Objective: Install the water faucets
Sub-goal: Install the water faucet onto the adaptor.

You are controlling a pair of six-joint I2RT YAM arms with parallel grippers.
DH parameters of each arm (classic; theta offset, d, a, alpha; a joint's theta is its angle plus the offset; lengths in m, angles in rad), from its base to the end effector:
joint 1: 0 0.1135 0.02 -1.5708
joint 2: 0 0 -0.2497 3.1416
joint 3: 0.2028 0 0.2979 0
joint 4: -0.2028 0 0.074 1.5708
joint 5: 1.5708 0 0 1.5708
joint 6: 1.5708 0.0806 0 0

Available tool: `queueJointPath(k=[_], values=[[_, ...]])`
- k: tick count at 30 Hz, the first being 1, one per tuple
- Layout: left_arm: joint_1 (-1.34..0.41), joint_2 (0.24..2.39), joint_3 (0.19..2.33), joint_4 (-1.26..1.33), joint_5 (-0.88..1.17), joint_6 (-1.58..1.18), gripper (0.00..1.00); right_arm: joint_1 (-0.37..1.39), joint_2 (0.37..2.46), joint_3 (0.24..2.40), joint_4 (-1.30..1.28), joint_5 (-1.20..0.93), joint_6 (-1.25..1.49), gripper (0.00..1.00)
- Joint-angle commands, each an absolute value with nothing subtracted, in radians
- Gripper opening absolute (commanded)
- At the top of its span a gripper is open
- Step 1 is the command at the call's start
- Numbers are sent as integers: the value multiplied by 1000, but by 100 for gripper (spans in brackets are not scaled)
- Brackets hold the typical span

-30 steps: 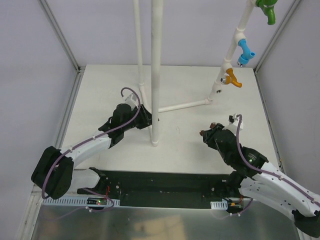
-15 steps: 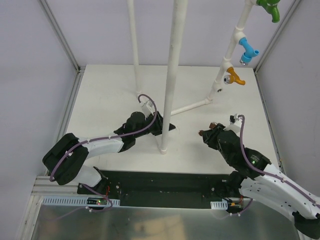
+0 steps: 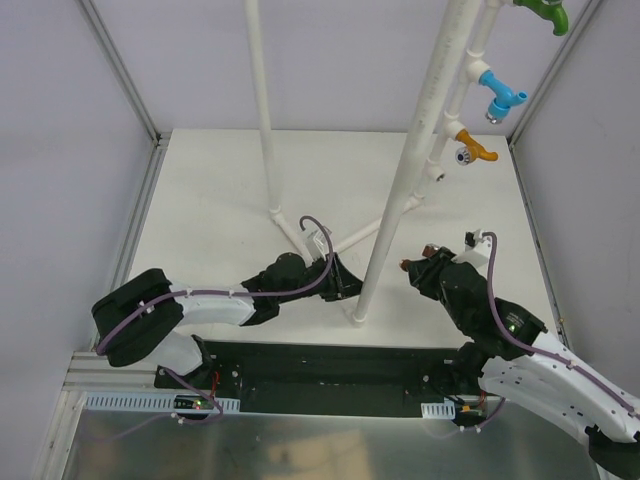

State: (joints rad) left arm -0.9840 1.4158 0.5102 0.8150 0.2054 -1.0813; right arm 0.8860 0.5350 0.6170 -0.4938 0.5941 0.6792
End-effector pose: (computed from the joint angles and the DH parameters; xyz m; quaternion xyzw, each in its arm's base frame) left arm 0.1862 -0.3097 0.1538 0.0333 0.7370 -0.6148 0.2788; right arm 0.1742 0.1419 0.2682 0.0769 0.8124 0.1956 0.5440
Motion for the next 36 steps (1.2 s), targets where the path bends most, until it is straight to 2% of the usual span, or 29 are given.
queueJointPath(k=[1, 7, 13, 19, 27, 36], values=[[-1019, 1491, 537, 989, 276, -1092, 25, 881, 520, 621, -485, 604, 690, 0], [-1043, 1686, 581, 1207, 321, -1158, 25, 881, 485, 629, -523, 614, 686, 0], [-1101, 1804, 661, 1270, 299, -1187, 24, 881, 445, 655, -575, 643, 684, 0], [-1158, 1799, 649, 1264, 273, -1180, 23, 881, 426, 661, -600, 664, 693, 0], [-1230, 1796, 617, 1273, 270, -1169, 17, 881, 414, 650, -624, 672, 710, 0], [-1244, 1701, 482, 1249, 147, -1146, 17, 882, 387, 586, -601, 557, 782, 0]])
